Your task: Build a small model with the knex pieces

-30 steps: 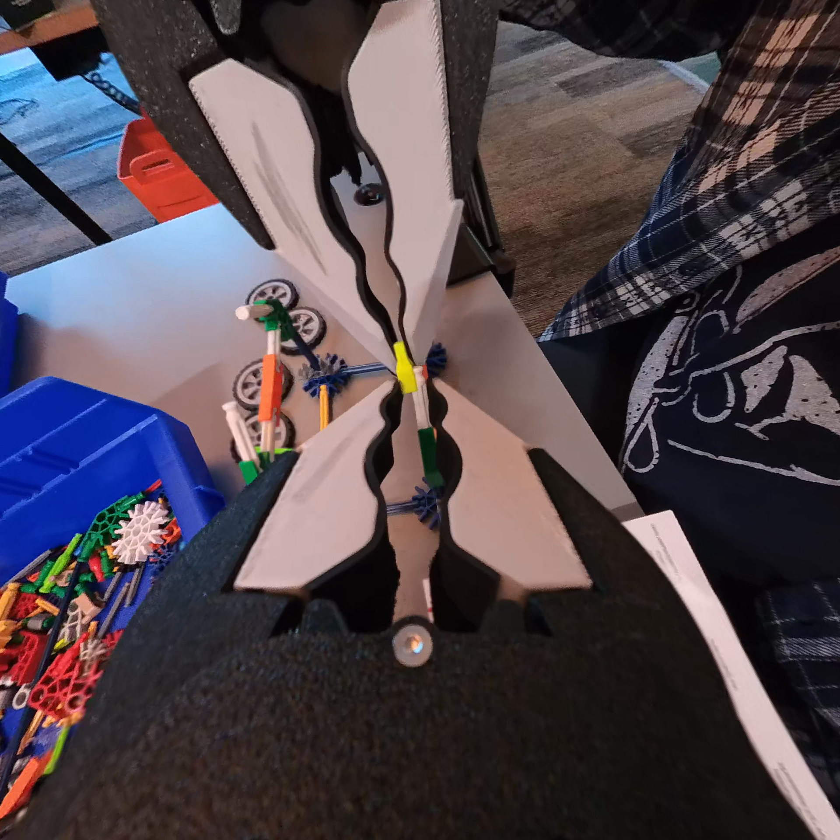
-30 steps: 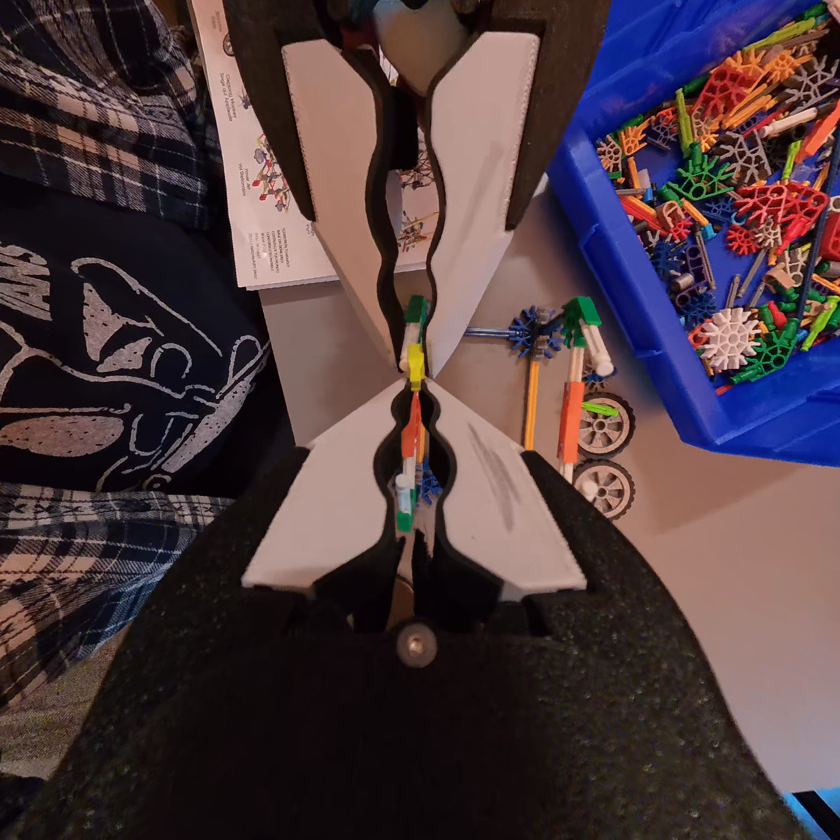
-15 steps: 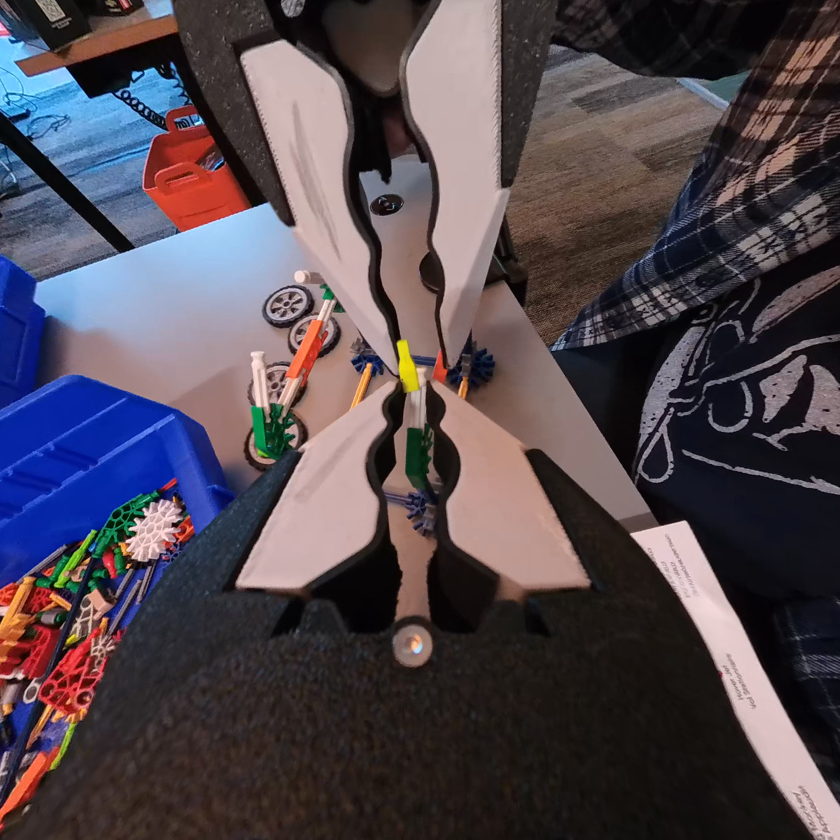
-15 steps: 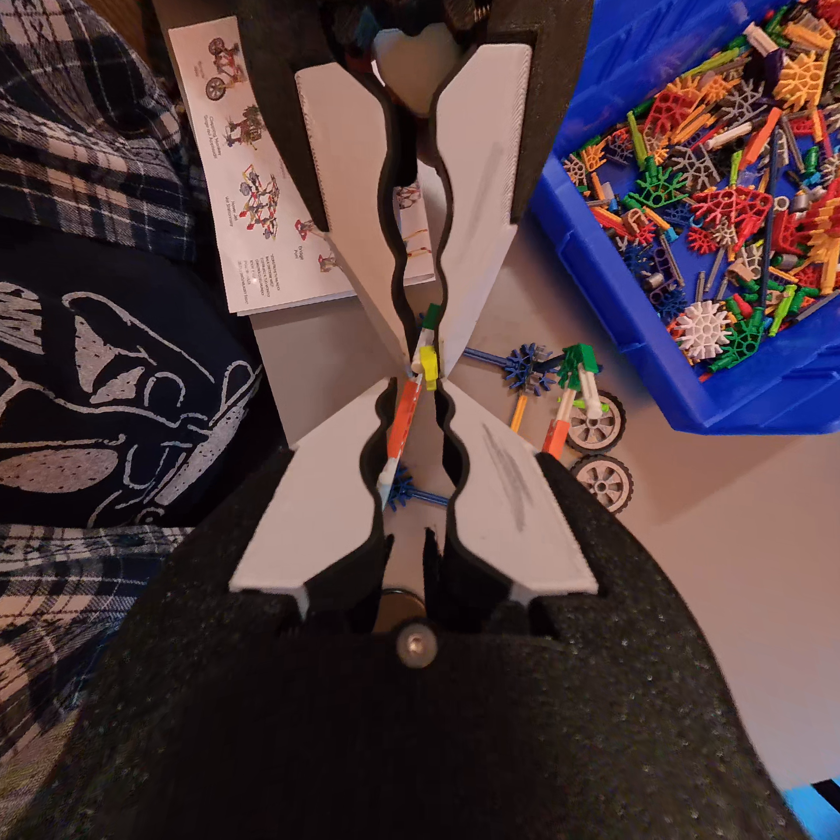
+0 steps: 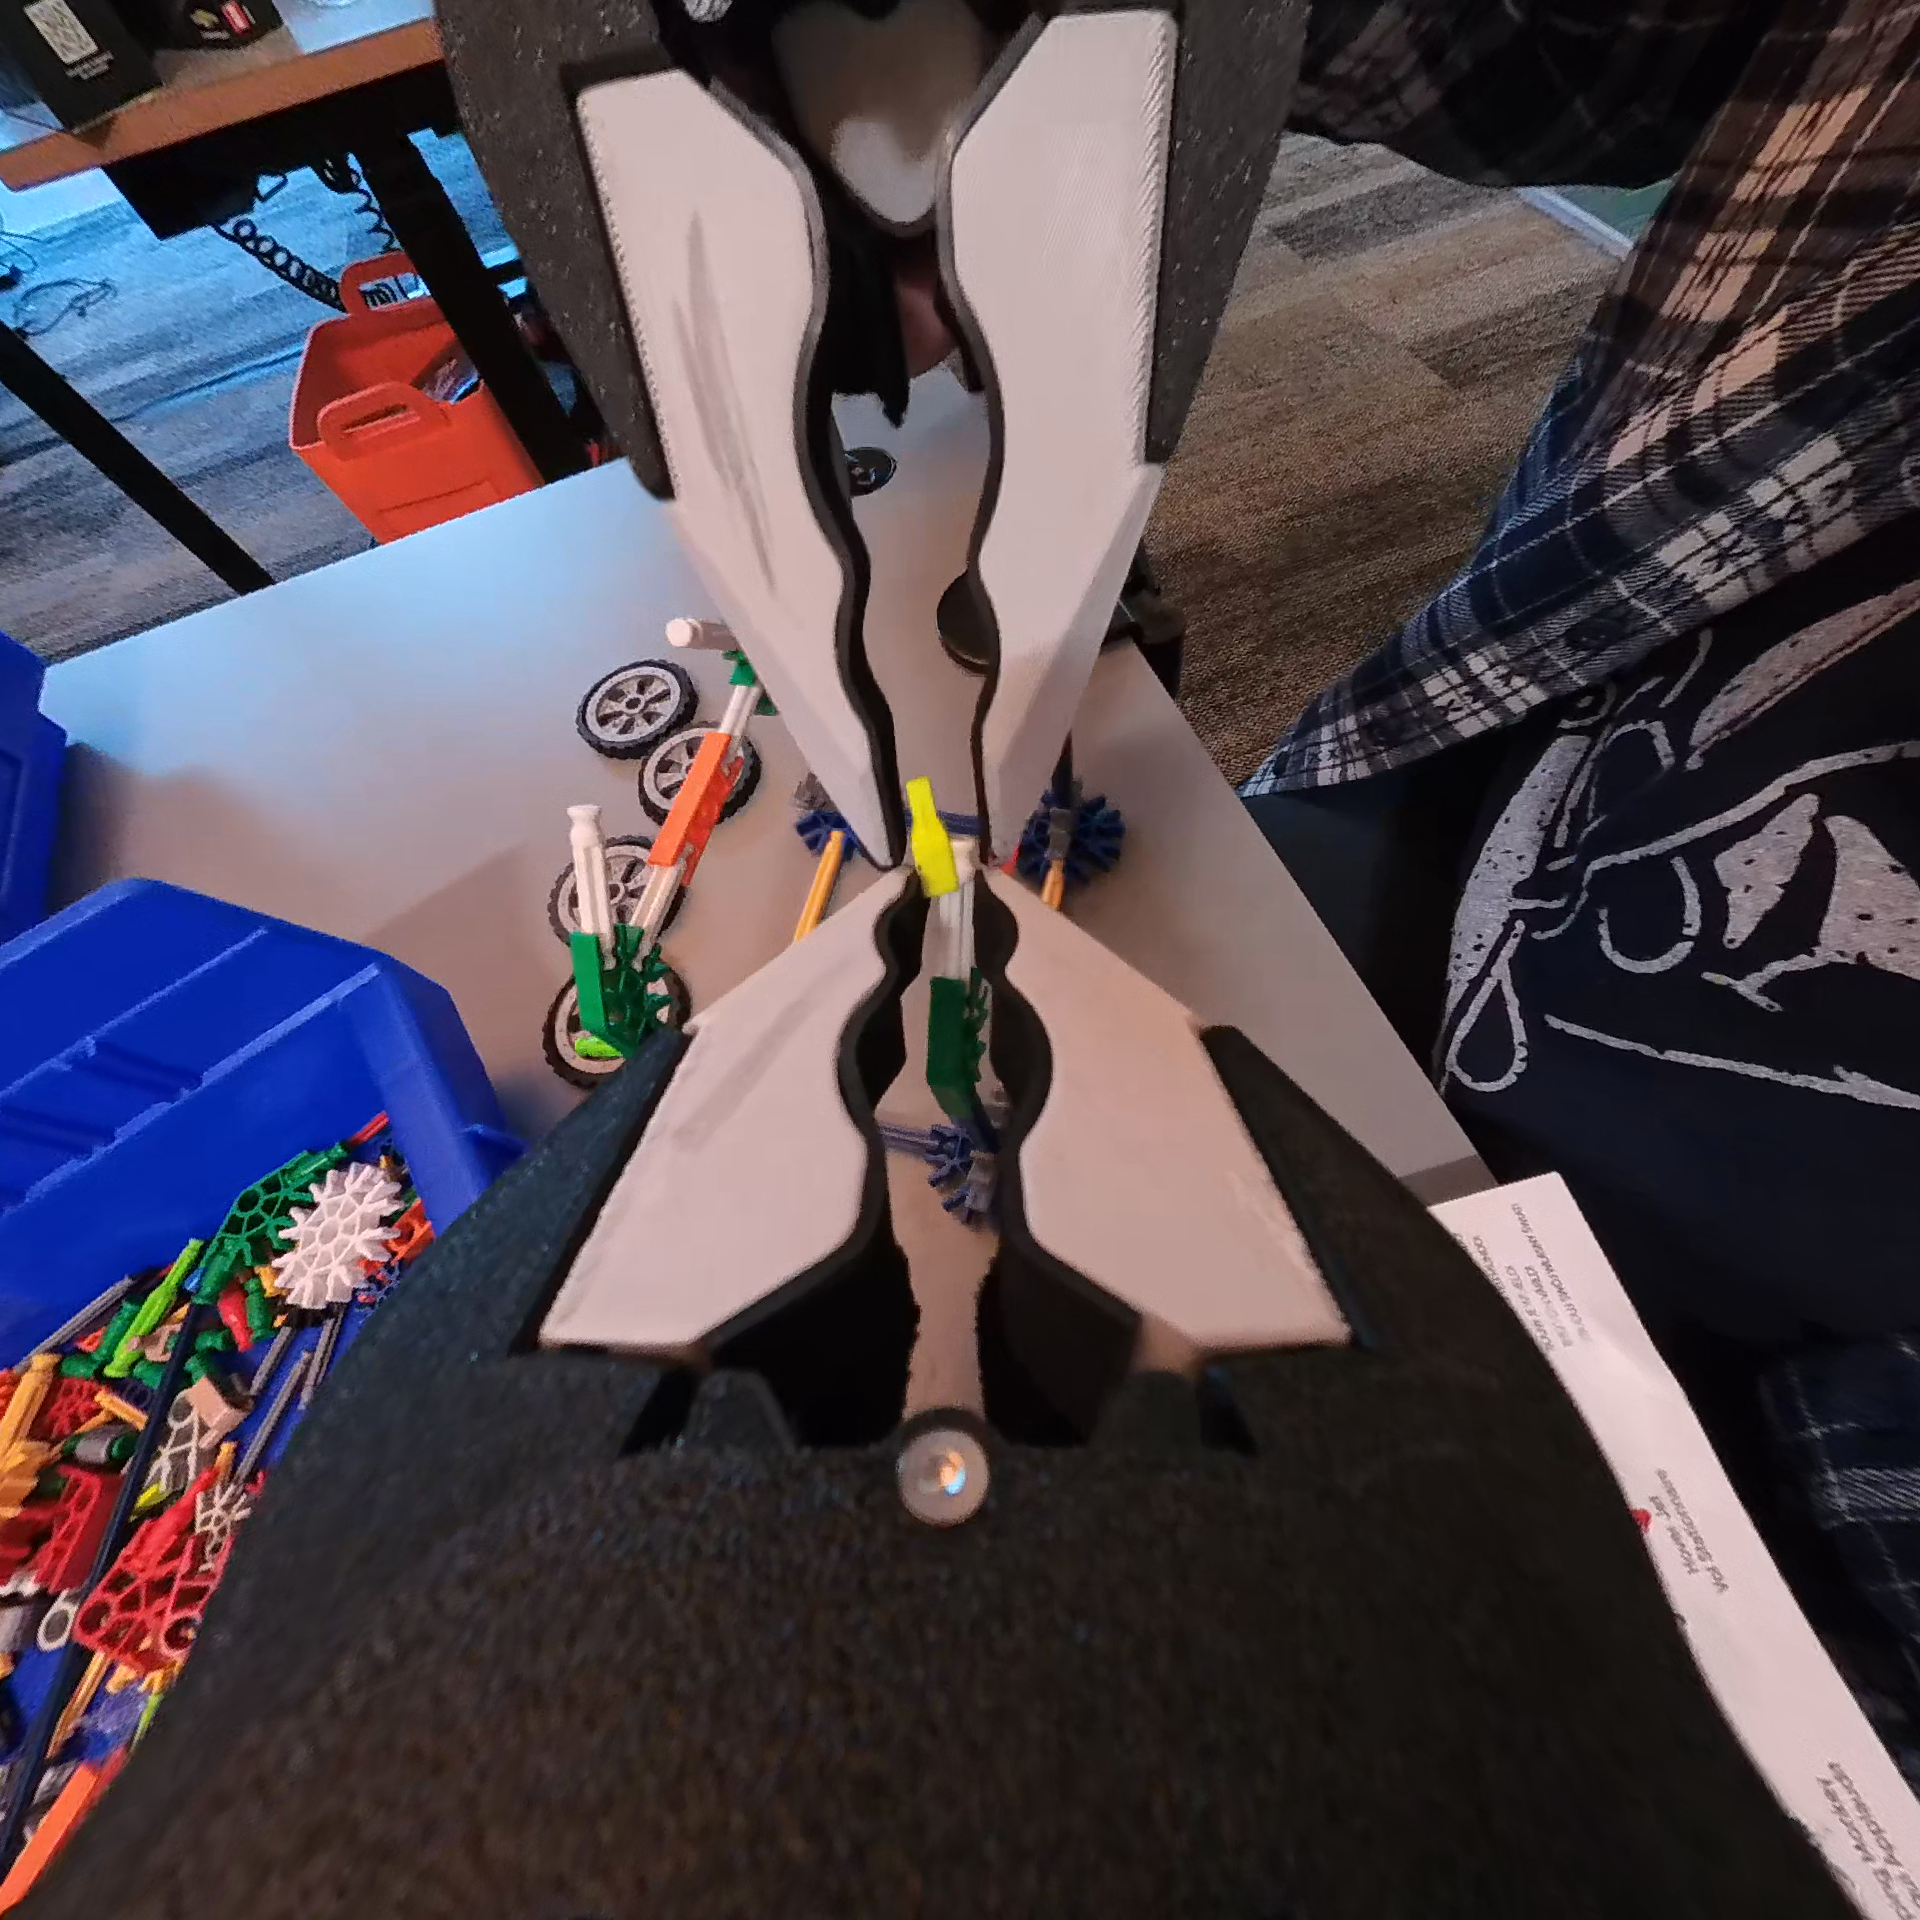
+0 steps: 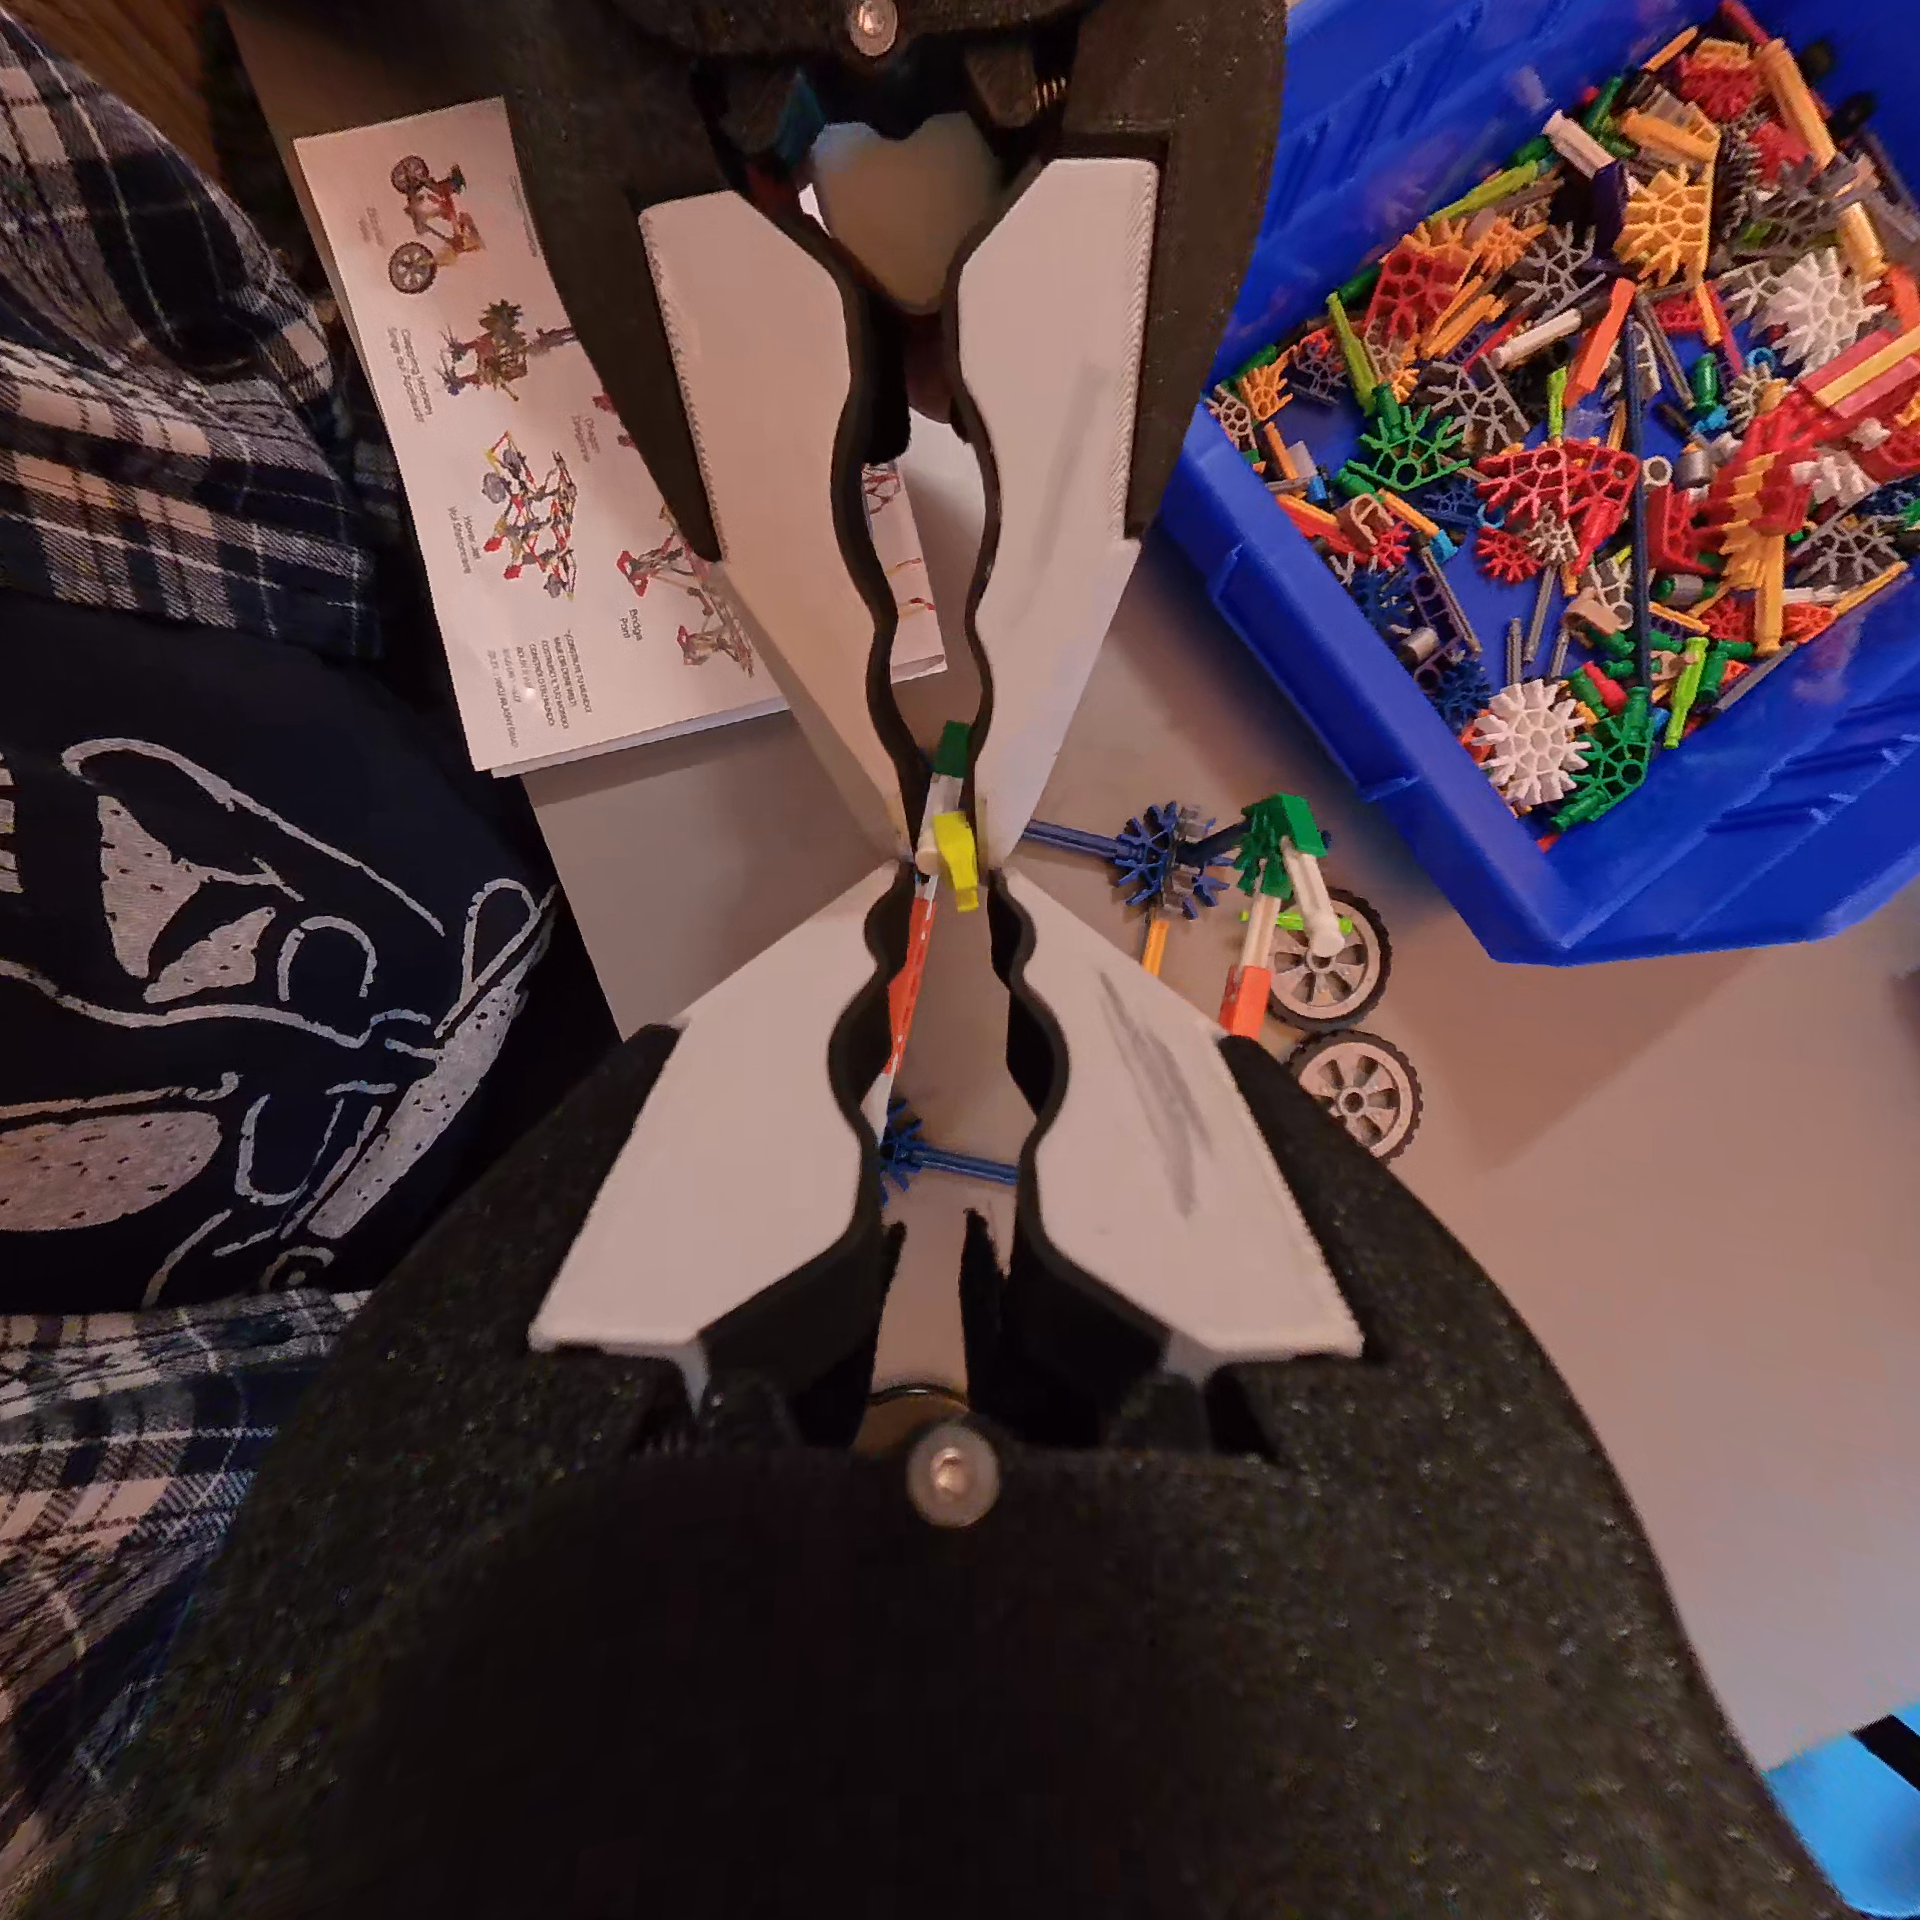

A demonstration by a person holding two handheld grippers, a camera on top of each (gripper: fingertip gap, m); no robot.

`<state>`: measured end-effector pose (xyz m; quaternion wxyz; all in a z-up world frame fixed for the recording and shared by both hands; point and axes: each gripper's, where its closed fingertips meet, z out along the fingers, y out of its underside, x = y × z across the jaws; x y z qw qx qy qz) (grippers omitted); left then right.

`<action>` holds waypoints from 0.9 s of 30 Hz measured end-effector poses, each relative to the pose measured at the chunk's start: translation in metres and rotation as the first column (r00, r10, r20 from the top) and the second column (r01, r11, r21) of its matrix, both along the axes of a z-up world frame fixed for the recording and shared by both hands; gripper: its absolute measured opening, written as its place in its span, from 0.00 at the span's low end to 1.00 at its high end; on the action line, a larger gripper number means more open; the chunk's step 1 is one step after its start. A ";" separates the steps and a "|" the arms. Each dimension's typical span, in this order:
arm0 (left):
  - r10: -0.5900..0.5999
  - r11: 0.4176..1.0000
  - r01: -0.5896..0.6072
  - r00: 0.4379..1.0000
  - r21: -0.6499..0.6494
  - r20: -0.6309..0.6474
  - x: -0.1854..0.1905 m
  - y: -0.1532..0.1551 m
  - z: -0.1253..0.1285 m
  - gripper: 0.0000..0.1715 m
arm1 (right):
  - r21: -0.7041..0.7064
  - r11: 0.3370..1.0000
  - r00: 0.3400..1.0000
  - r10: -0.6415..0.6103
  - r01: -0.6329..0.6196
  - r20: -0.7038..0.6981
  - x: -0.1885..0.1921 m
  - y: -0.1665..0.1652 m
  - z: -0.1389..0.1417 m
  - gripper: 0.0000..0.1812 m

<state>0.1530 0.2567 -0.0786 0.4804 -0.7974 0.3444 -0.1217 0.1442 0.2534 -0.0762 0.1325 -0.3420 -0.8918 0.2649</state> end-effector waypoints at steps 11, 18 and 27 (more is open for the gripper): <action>-0.004 1.000 0.005 1.000 0.009 -0.023 -0.001 0.000 -0.003 0.02 | 0.031 0.999 0.999 -0.019 0.020 -0.028 -0.001 -0.001 0.000 0.03; -0.007 1.000 0.007 1.000 0.000 -0.012 0.000 0.000 -0.003 0.02 | 0.051 0.998 0.999 -0.036 0.038 -0.028 0.000 0.000 0.000 0.02; 0.001 1.000 0.000 1.000 -0.021 0.021 -0.001 0.002 -0.002 0.01 | 0.050 0.997 0.996 -0.064 0.067 -0.056 0.000 0.003 -0.001 0.01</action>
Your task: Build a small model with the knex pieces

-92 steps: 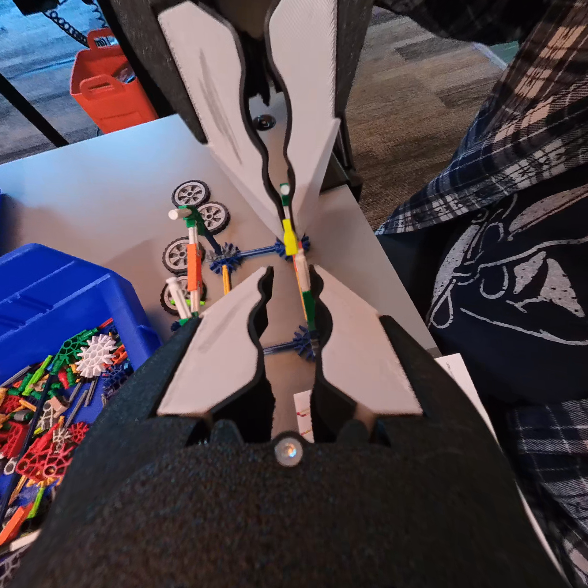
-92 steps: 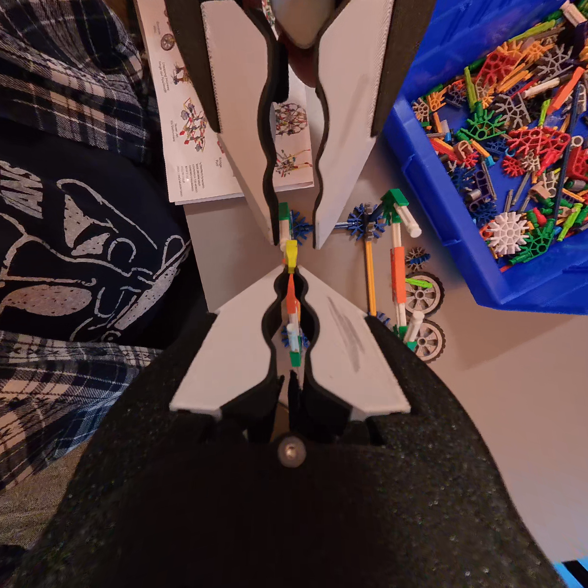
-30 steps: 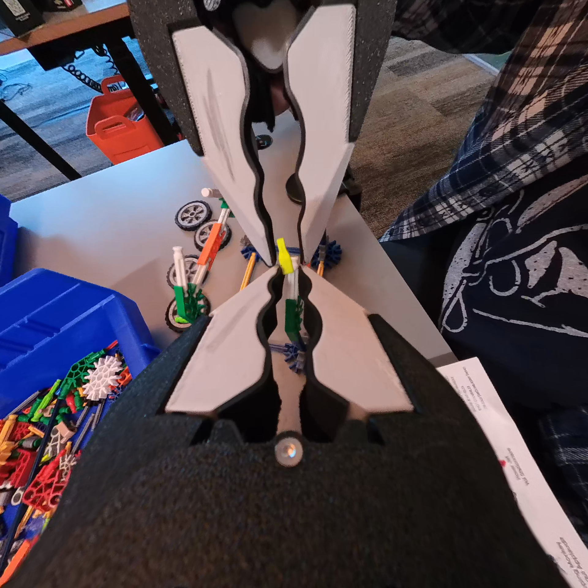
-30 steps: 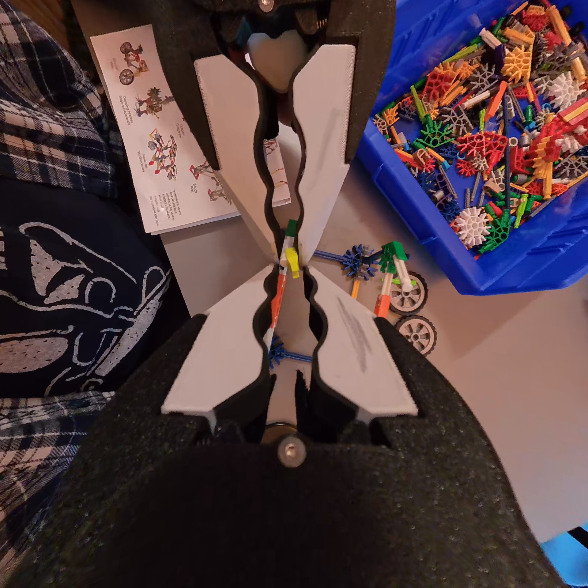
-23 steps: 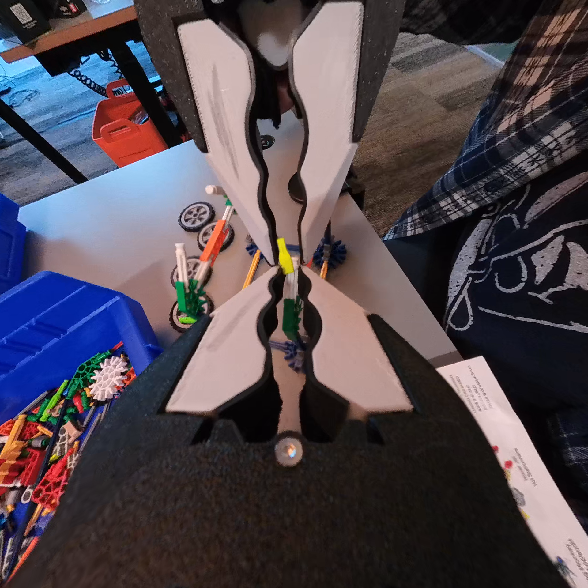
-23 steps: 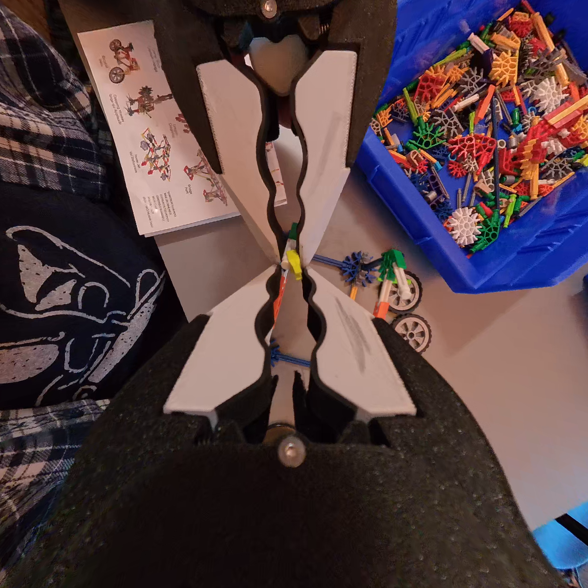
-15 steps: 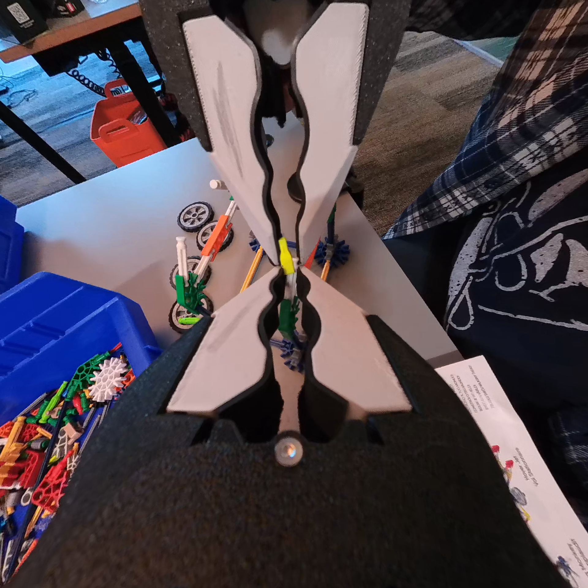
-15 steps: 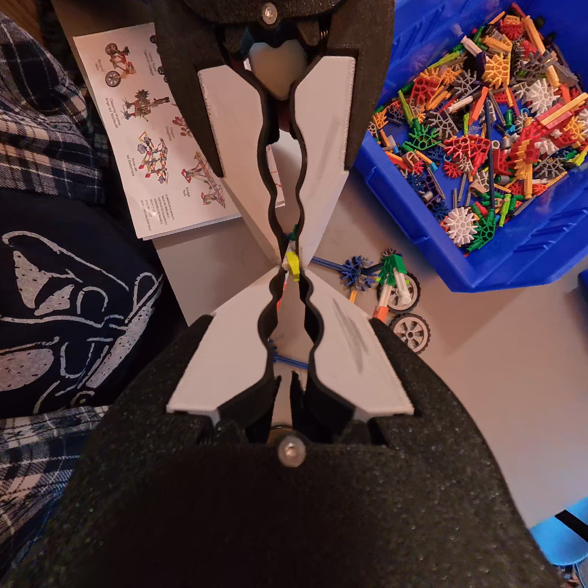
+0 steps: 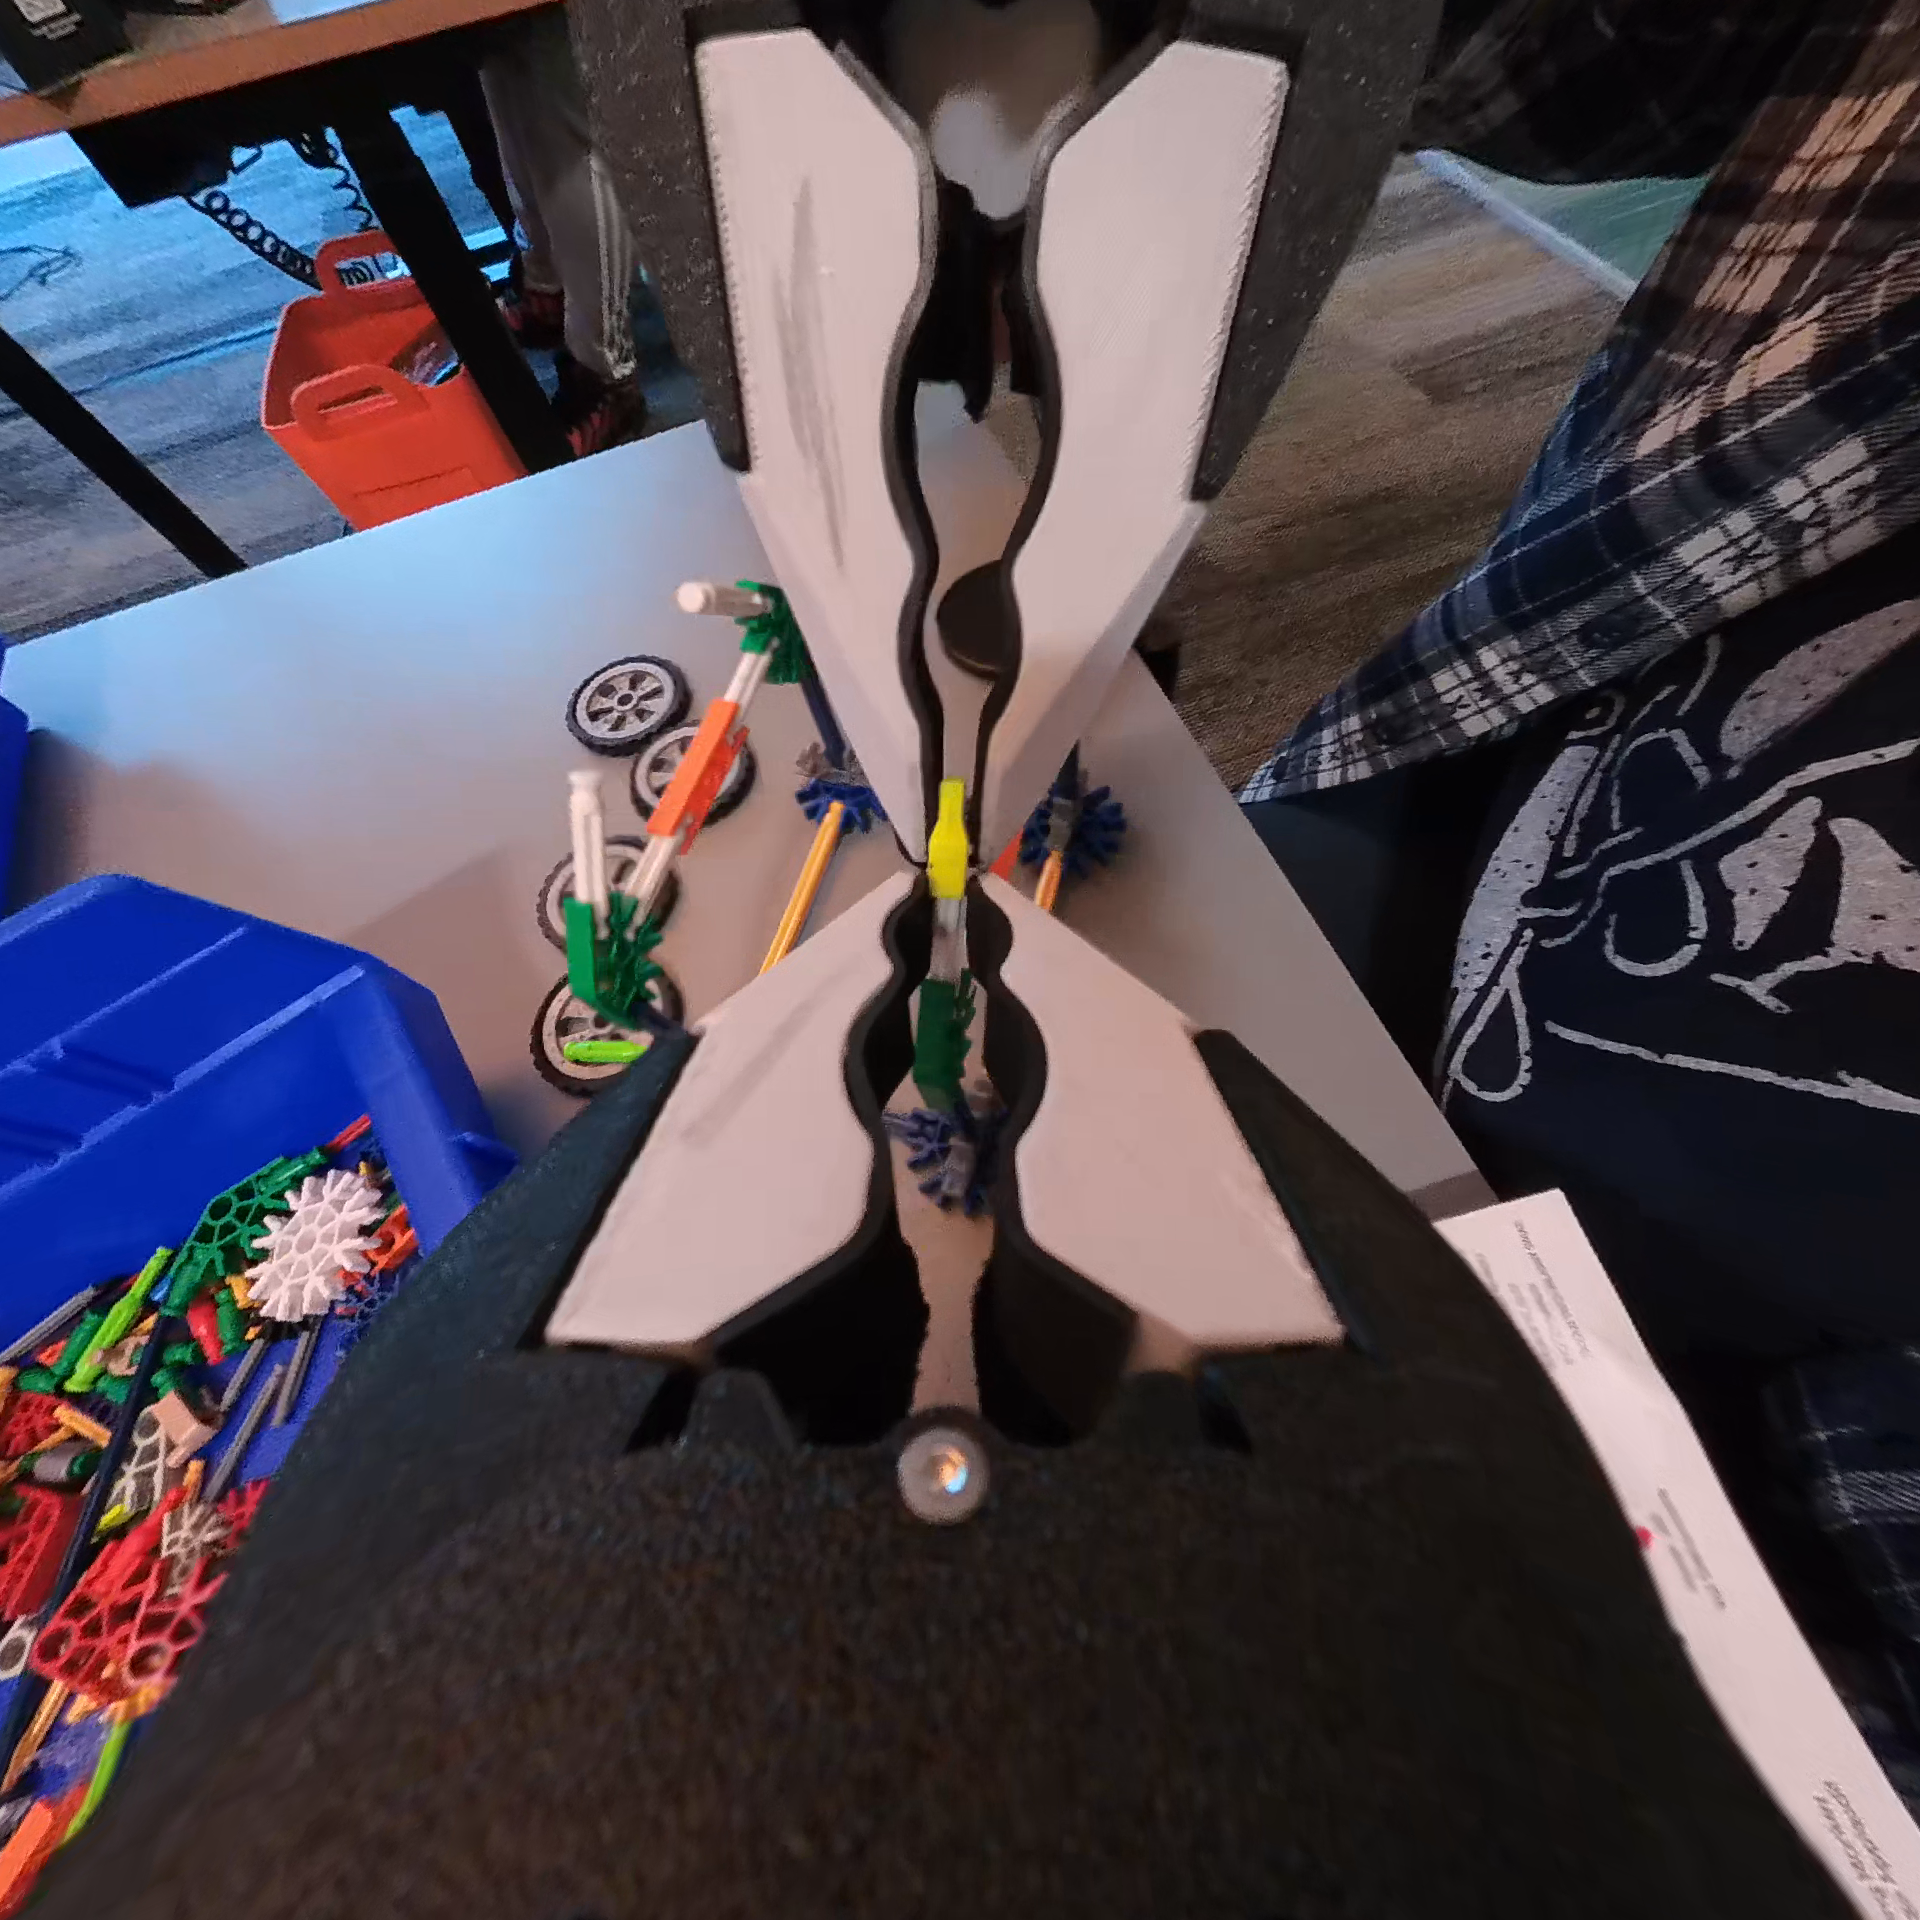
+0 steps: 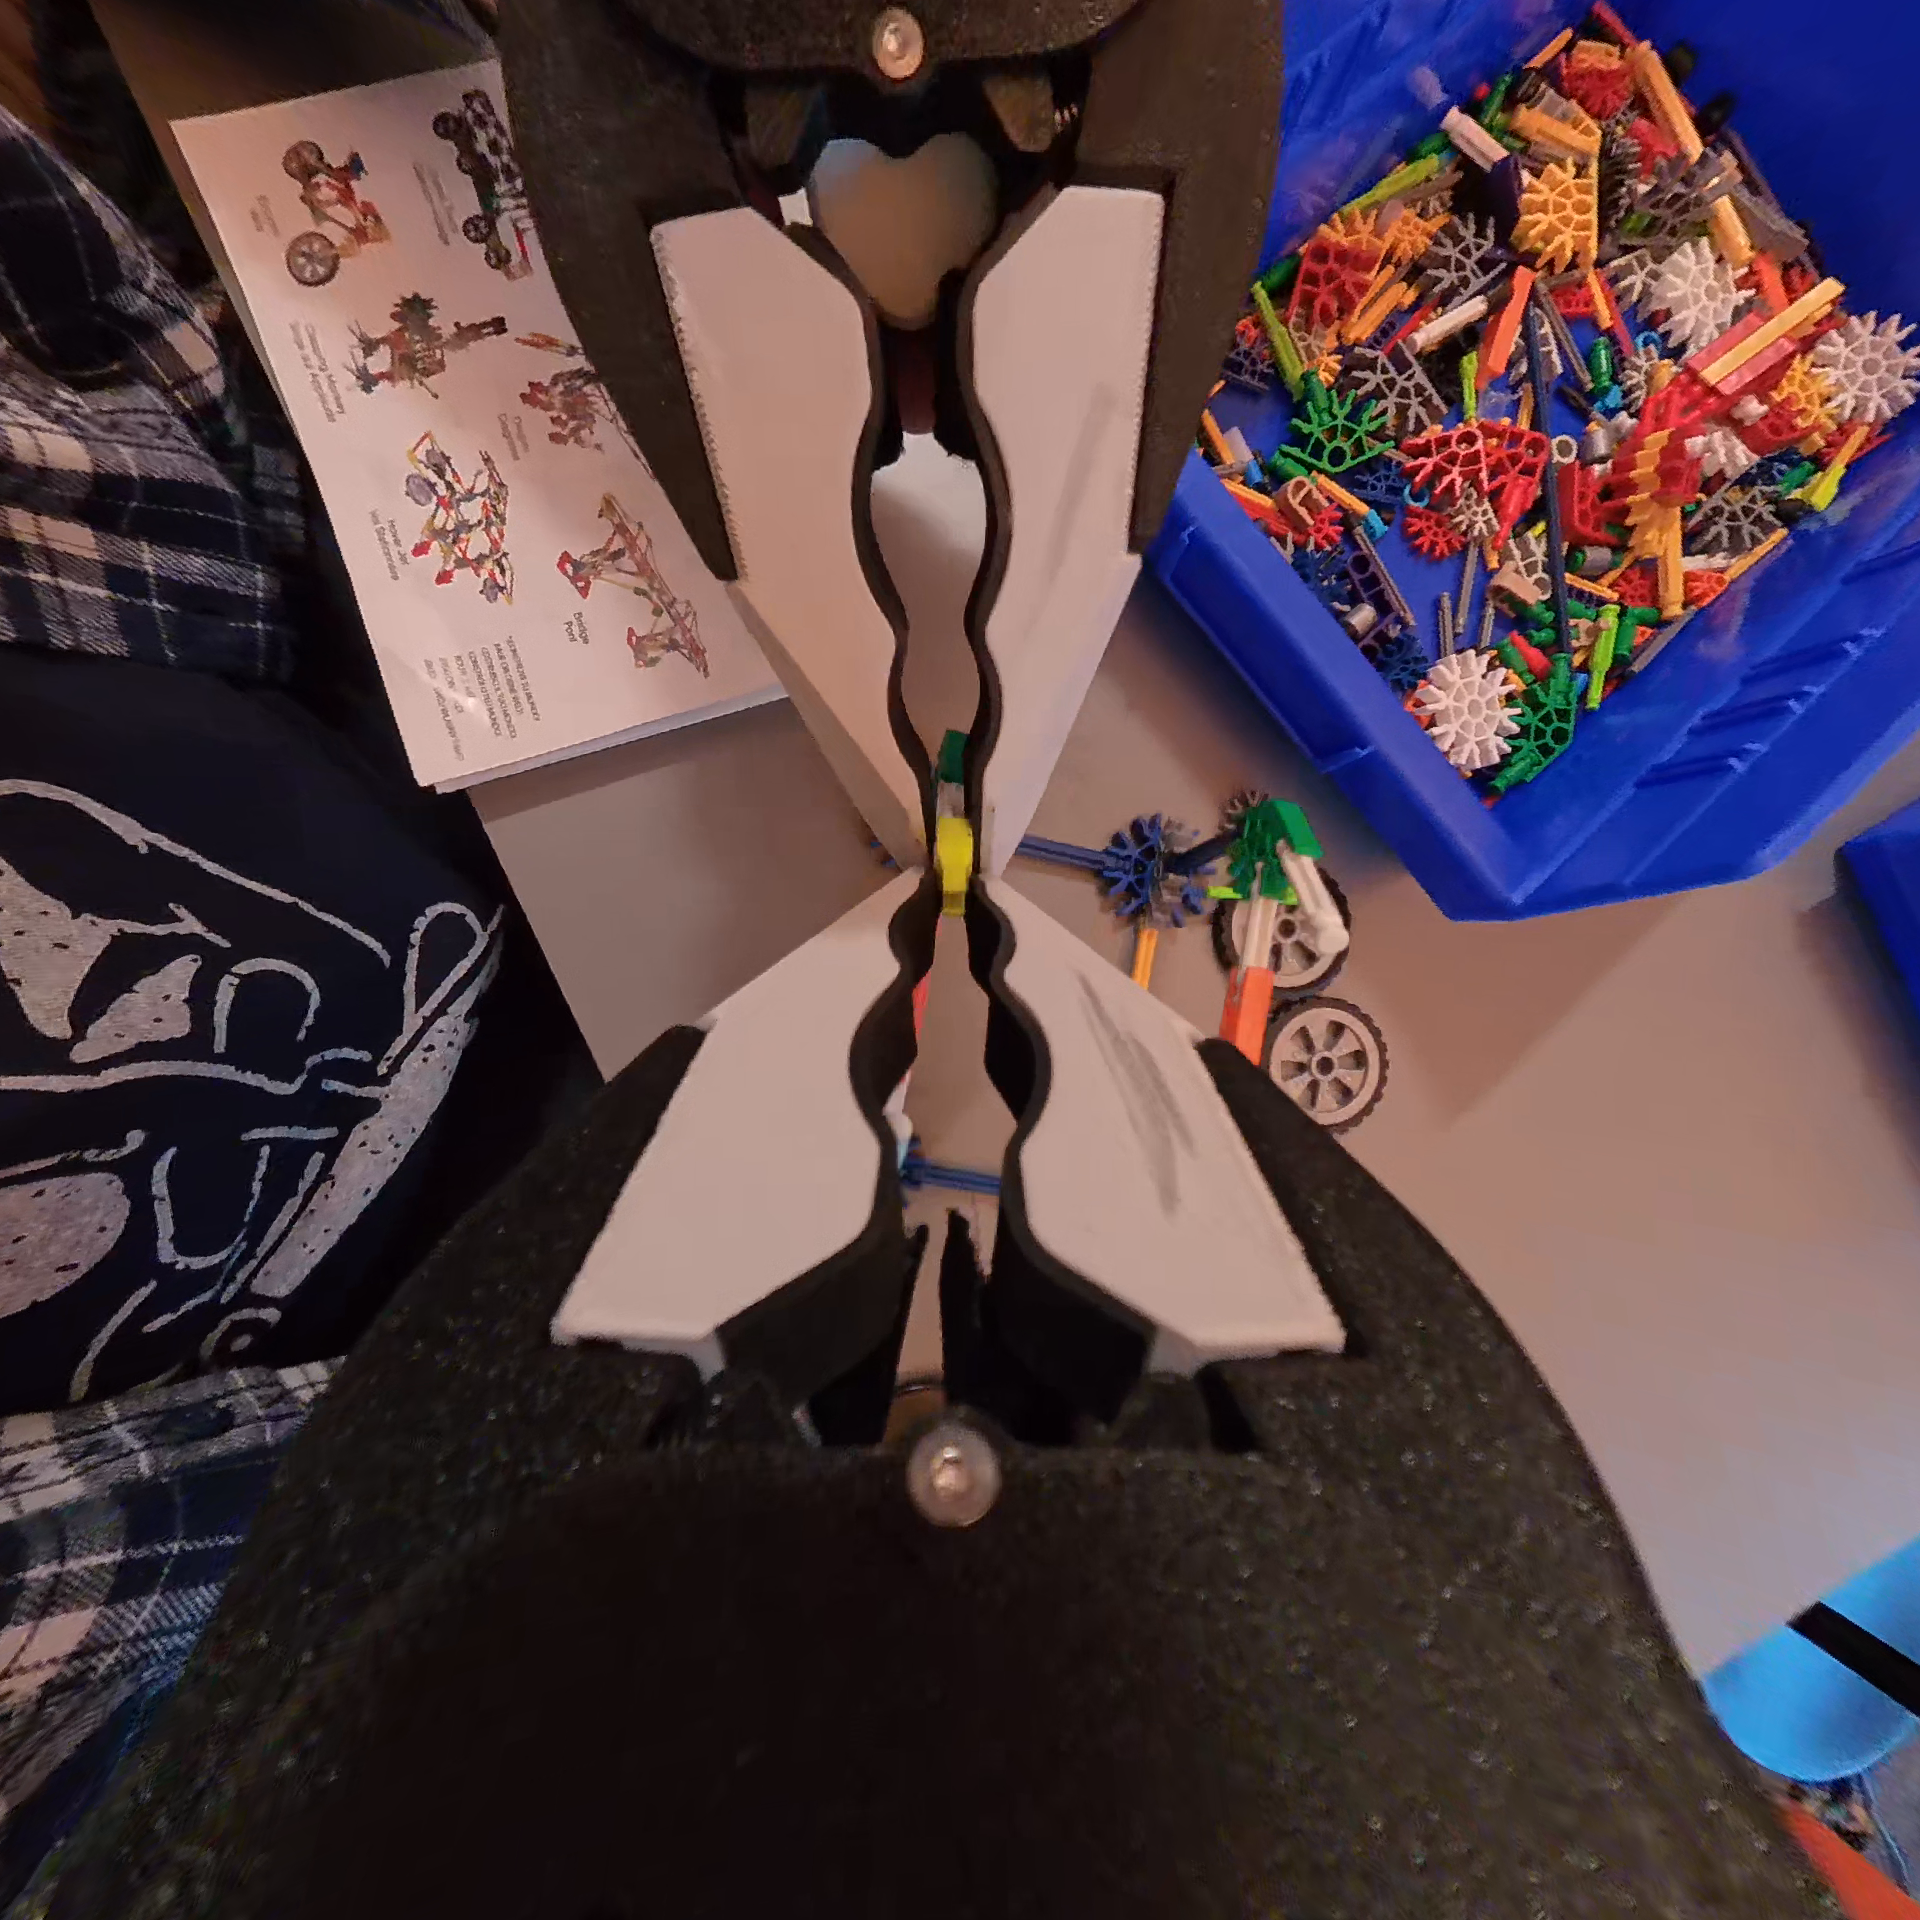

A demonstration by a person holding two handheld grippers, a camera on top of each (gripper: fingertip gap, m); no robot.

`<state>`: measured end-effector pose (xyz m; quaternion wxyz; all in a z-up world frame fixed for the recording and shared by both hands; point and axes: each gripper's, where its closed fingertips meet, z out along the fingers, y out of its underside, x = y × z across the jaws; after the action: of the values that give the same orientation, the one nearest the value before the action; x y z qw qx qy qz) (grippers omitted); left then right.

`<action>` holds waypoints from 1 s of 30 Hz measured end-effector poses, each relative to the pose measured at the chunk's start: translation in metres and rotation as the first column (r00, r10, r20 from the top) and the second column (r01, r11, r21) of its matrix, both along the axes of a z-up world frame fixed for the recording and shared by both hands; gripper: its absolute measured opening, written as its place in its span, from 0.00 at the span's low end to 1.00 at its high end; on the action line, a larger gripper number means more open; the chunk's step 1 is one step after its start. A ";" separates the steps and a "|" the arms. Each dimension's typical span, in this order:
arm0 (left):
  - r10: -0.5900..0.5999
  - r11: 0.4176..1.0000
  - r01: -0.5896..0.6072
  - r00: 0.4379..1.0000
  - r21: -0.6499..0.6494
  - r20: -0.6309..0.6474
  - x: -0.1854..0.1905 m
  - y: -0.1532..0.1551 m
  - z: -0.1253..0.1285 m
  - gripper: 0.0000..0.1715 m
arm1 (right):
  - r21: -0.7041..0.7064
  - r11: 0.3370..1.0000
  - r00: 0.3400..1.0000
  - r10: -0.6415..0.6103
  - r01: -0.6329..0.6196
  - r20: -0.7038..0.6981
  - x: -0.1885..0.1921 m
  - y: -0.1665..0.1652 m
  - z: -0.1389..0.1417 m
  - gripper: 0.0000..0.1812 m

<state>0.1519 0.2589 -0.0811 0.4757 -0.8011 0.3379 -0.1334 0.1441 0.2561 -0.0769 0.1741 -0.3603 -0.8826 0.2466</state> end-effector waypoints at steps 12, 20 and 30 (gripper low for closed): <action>-0.003 0.999 0.005 0.999 -0.053 0.037 0.000 -0.005 0.006 0.09 | -0.052 0.998 0.999 -0.035 0.036 0.013 0.006 0.010 0.008 0.05; 0.085 0.996 -0.085 0.996 0.006 -0.041 -0.047 -0.017 0.045 0.14 | -0.095 0.989 0.990 -0.119 0.112 -0.074 0.010 0.041 0.036 0.05; 0.423 0.895 -0.445 0.869 -0.031 -0.257 -0.187 -0.035 0.052 0.16 | -0.083 0.982 0.968 -0.184 0.172 -0.172 -0.032 0.071 0.056 0.07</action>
<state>-0.0347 0.2239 -0.0292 0.4124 -0.8870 0.1988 0.0611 0.1123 0.3270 -0.0208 0.2617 -0.4202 -0.8187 0.2911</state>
